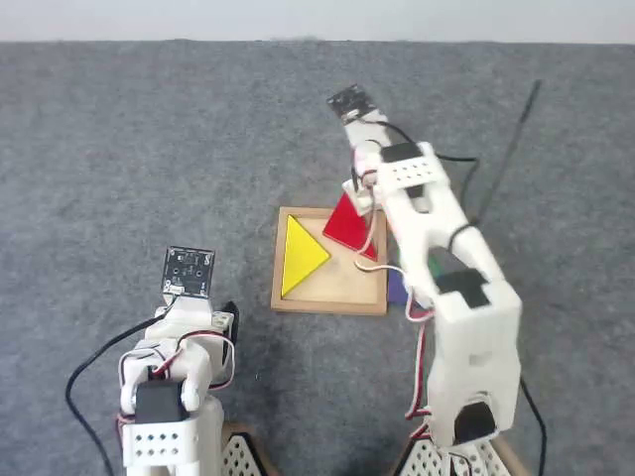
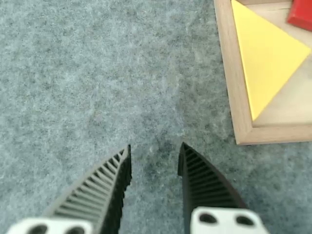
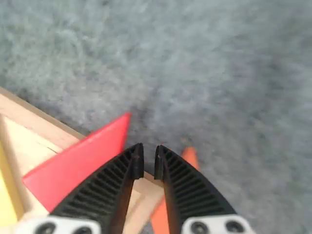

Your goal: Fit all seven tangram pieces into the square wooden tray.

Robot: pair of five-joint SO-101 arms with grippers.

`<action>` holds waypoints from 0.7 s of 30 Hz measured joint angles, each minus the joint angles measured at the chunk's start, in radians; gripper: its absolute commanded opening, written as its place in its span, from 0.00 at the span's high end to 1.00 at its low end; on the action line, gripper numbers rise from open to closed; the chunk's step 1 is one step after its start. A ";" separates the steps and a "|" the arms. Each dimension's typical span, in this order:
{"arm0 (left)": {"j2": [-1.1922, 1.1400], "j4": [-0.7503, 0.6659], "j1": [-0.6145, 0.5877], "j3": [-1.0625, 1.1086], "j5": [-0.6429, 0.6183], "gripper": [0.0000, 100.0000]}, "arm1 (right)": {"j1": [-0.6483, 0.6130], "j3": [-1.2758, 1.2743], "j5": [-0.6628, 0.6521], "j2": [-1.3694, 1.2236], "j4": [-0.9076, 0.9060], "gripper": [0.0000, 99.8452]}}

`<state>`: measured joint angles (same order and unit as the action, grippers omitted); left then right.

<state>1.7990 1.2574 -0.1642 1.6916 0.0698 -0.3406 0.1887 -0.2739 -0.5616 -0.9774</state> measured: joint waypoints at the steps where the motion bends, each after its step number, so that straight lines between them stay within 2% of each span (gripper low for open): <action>1: 0.000 0.000 0.000 0.000 0.000 0.85 | -0.011 0.023 0.000 -0.015 -0.015 0.93; 21: 0.000 0.000 0.000 0.000 0.000 0.85 | -0.244 0.066 -0.060 -0.023 -0.037 0.94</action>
<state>1.7990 1.2574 -0.1642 1.6916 0.0698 -0.5846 0.2547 -0.3337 -0.5846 -1.0142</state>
